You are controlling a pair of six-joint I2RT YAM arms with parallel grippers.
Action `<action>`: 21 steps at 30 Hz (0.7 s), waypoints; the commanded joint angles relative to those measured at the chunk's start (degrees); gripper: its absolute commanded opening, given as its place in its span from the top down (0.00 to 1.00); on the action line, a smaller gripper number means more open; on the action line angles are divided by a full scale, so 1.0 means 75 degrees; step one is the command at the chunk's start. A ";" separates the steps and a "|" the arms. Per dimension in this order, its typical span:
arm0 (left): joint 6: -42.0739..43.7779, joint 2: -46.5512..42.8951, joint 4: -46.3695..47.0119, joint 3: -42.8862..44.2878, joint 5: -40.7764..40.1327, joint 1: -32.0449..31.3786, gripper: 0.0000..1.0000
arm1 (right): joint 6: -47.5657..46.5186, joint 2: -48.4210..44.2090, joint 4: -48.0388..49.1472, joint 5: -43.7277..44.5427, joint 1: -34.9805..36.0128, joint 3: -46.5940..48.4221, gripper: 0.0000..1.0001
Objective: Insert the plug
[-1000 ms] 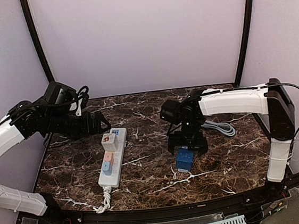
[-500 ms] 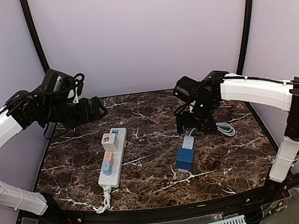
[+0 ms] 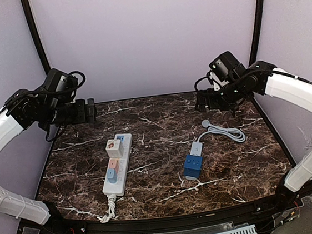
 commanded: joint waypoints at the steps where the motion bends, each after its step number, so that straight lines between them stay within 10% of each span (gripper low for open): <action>1: 0.1359 0.0110 0.0159 -0.0032 -0.1493 0.0105 0.01 | -0.0896 -0.0314 0.1092 0.0319 -0.0257 -0.0241 0.01; 21: 0.3912 0.0203 0.4014 -0.2378 -0.0366 0.3104 0.01 | -0.1577 0.1144 0.2045 -0.0399 -0.1152 0.1385 0.01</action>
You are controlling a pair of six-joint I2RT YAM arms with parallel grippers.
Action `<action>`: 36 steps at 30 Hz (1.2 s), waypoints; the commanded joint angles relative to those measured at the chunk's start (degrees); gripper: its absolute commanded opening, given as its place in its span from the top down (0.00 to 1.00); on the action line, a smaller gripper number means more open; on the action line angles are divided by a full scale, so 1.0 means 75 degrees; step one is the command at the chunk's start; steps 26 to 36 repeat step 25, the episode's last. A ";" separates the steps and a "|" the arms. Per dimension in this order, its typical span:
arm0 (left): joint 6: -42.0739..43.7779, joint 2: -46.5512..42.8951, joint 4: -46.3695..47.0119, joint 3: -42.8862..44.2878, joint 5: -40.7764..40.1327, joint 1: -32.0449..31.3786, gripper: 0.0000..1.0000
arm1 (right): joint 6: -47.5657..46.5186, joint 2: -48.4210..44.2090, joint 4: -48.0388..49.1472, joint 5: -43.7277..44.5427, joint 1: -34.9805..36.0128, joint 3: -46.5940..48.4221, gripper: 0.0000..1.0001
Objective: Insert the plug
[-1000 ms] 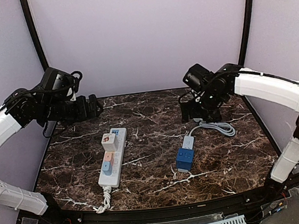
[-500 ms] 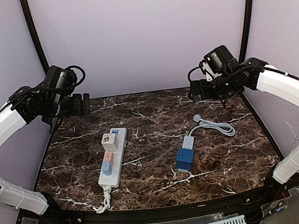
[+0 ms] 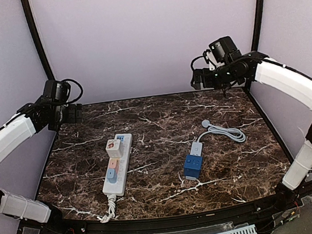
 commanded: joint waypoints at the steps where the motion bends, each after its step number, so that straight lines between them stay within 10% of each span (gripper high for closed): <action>1: 0.0401 0.0038 0.0923 -0.0511 0.0727 0.0630 0.01 | -0.0269 0.0094 0.0695 -0.0323 -0.0147 0.0036 0.01; 36: 0.0466 0.1041 0.2644 -0.1404 0.2024 0.2172 0.01 | -0.0469 0.0964 0.1368 -0.0360 -0.0858 0.0236 0.01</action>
